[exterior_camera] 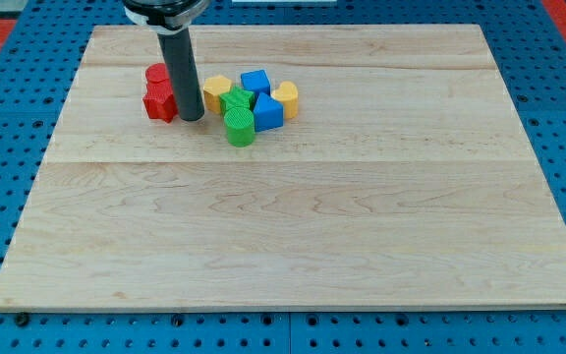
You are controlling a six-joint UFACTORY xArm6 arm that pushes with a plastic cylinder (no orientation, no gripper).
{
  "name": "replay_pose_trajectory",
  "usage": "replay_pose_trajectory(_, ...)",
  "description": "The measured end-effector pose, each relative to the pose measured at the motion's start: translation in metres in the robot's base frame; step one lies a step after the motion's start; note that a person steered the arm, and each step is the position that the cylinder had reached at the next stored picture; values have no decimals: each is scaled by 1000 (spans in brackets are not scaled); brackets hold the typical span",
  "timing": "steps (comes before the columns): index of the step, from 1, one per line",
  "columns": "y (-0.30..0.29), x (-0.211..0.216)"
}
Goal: Separate red blocks from group of blocks
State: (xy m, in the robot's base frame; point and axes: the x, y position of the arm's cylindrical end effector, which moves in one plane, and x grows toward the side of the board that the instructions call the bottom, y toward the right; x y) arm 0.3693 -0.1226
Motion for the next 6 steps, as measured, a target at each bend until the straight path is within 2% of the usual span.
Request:
replay_pose_trajectory(3, -27, 16)
replay_pose_trajectory(5, -45, -26)
replay_pose_trajectory(6, -45, -28)
